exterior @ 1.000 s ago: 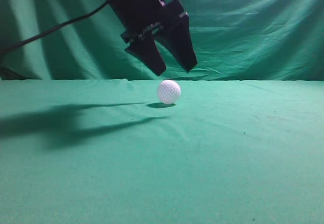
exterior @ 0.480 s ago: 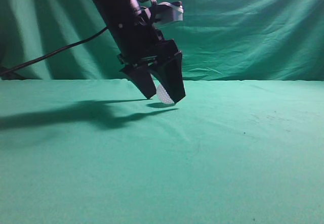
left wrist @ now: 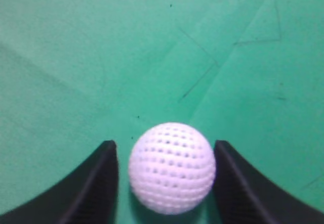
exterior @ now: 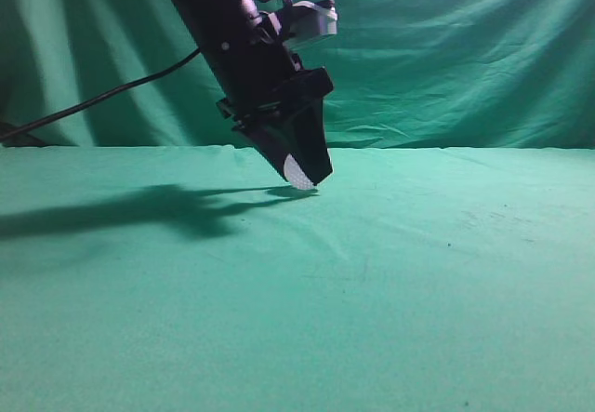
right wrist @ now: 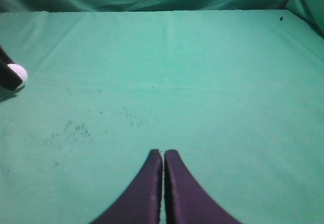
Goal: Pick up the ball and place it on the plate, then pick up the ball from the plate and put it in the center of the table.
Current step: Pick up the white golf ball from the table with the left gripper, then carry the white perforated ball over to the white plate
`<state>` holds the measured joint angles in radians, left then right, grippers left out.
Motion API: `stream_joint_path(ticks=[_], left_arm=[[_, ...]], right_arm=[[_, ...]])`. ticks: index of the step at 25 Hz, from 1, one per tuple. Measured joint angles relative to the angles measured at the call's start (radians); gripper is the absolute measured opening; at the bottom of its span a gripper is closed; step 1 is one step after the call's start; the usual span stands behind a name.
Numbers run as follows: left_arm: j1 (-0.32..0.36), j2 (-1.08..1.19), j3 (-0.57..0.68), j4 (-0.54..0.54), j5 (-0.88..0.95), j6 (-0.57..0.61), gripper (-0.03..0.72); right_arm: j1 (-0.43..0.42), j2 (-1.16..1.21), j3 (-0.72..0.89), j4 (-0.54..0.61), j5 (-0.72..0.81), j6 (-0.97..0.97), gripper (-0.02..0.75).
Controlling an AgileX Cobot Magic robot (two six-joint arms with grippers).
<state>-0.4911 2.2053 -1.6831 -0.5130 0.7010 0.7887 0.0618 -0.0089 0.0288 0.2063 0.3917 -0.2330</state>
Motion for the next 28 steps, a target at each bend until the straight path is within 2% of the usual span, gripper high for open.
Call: stream_joint_path(ticks=[1, 7, 11, 14, 16, 21, 24, 28], left_arm=[[0.000, 0.000, 0.000, -0.002, 0.000, 0.000, 0.298], [0.000, 0.000, -0.007, -0.002, 0.013, 0.000, 0.308], [0.000, 0.002, -0.070, -0.002, 0.136, -0.007, 0.308], [0.000, 0.002, -0.141, 0.003, 0.237, -0.062, 0.308], [0.000, 0.000, -0.175, 0.026, 0.280, -0.144, 0.308], [0.000, -0.066, -0.188, 0.195, 0.322, -0.345, 0.308], [0.000, -0.145, -0.188, 0.241, 0.359, -0.381, 0.308], [0.000, -0.264, -0.180, 0.243, 0.366, -0.402, 0.308]], right_arm=[[0.000, 0.000, 0.000, 0.000, 0.000, 0.000, 0.000], [0.000, 0.000, 0.000, 0.000, 0.000, 0.000, 0.000], [0.000, 0.000, 0.000, 0.000, 0.000, 0.000, 0.000], [0.000, 0.000, 0.000, 0.000, 0.000, 0.000, 0.000], [0.000, 0.000, 0.000, 0.000, 0.000, 0.000, 0.000], [0.000, 0.000, 0.000, 0.000, 0.000, 0.000, 0.000], [0.000, 0.000, 0.000, 0.000, 0.000, 0.000, 0.000], [0.000, 0.000, 0.000, 0.000, 0.000, 0.000, 0.000]])
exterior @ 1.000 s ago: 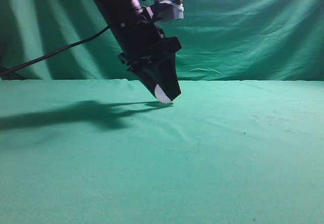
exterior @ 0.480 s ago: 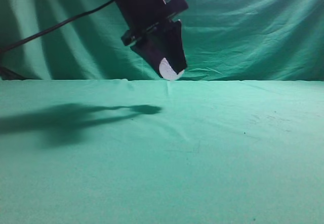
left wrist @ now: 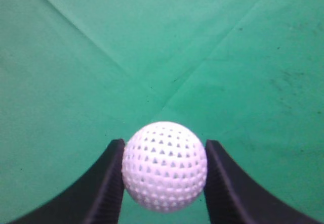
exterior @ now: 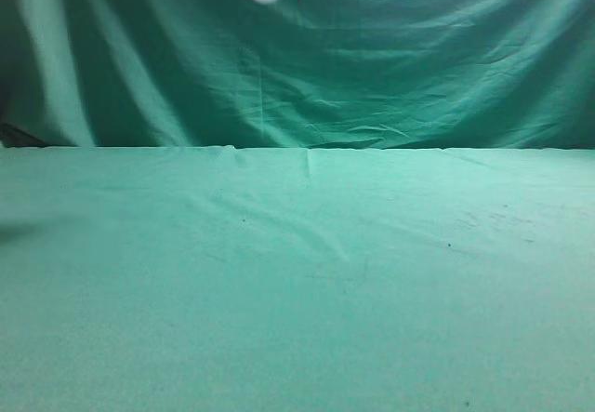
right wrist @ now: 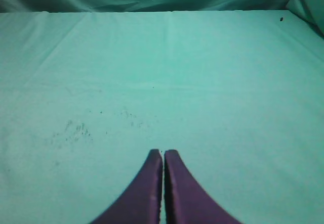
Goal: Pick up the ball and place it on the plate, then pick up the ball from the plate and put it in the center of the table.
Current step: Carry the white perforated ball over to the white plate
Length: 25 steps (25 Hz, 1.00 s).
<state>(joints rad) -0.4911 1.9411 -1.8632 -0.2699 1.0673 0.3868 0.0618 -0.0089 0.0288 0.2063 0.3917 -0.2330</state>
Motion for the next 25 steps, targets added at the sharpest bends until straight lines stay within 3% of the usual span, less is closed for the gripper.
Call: stream_joint_path(ticks=[5, 9, 14, 17, 25], left_arm=[[0.033, -0.182, 0.136, 0.002, -0.042, -0.025, 0.308], [0.118, -0.340, 0.333, 0.000, -0.108, -0.041, 0.308], [0.232, -0.537, 0.543, 0.000, -0.162, -0.042, 0.308], [0.291, -0.624, 0.638, 0.000, -0.168, -0.042, 0.308], [0.429, -0.765, 0.886, 0.027, -0.202, -0.042, 0.308]], right_arm=[[0.000, 0.000, 0.000, 0.000, 0.000, 0.000, 0.000], [0.000, 0.000, 0.000, 0.038, -0.054, 0.000, 0.000], [0.000, 0.000, 0.000, 0.364, -0.244, 0.002, 0.000], [0.000, 0.000, 0.000, 0.449, -0.300, 0.002, 0.000], [0.000, 0.067, -0.129, 0.465, -0.159, -0.154, 0.000]])
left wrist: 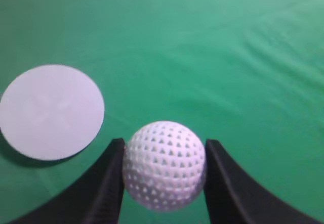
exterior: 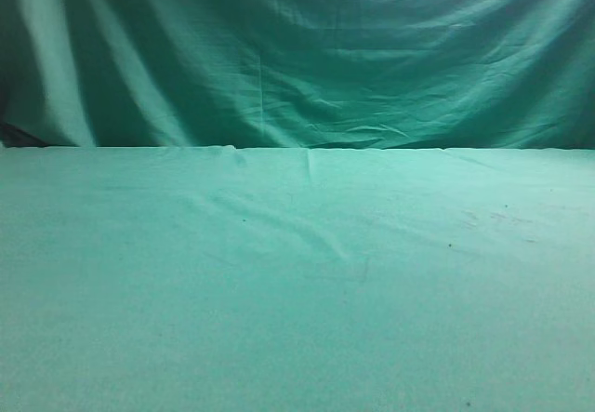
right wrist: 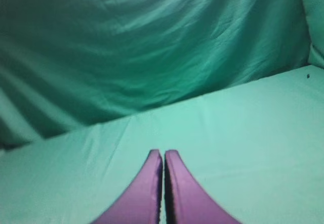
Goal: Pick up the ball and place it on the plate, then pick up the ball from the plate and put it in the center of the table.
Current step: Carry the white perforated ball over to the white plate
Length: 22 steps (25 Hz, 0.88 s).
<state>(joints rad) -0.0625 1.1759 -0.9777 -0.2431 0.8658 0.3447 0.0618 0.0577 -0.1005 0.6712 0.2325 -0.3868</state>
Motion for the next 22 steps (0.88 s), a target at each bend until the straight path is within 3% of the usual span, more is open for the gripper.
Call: stream_joint_path(ticks=[6, 14, 18, 22], left_arm=[[0.039, -0.007, 0.085, 0.066, -0.056, -0.026, 0.308], [0.103, 0.112, 0.091, 0.173, -0.140, -0.150, 0.308], [0.105, 0.199, 0.077, 0.229, -0.140, -0.155, 0.308], [0.119, 0.277, 0.020, 0.262, -0.142, -0.186, 0.308]], right_arm=[[0.004, 0.328, -0.200, -0.041, 0.292, -0.025, 0.000], [0.037, 0.487, -0.269, -0.057, 0.307, -0.128, 0.000], [0.037, 0.580, -0.373, -0.177, 0.434, -0.207, 0.000], [0.056, 0.685, -0.460, -0.322, 0.526, -0.135, 0.000]])
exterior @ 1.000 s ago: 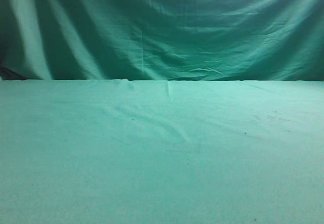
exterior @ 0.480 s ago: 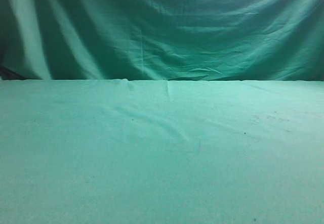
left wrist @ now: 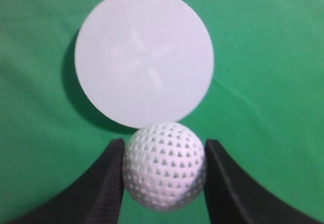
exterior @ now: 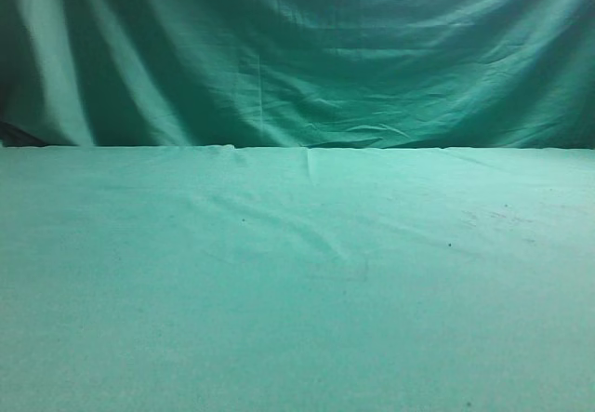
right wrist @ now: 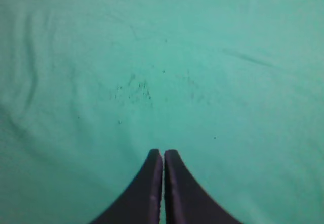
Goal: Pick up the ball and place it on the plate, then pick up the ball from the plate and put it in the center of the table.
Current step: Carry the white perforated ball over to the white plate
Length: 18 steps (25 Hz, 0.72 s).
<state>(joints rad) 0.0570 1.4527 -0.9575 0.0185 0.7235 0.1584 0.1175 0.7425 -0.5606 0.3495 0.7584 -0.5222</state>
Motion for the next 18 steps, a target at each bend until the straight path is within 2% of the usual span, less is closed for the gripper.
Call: stream_joint_path(ticks=[7, 10, 13, 18], left_arm=[[0.006, 0.169, -0.151, 0.028, 0.008, -0.021, 0.308], [0.006, 0.225, -0.201, 0.065, 0.021, -0.030, 0.308], [0.006, 0.257, -0.225, 0.137, 0.052, -0.088, 0.308], [0.006, 0.265, -0.227, 0.226, 0.074, -0.158, 0.308]], right_arm=[[0.140, 0.156, -0.019, -0.149, -0.004, 0.165, 0.000], [0.190, 0.216, -0.019, -0.169, -0.043, 0.196, 0.000], [0.247, 0.265, -0.019, -0.179, -0.091, 0.207, 0.000], [0.270, 0.315, -0.021, -0.183, -0.145, 0.229, 0.000]])
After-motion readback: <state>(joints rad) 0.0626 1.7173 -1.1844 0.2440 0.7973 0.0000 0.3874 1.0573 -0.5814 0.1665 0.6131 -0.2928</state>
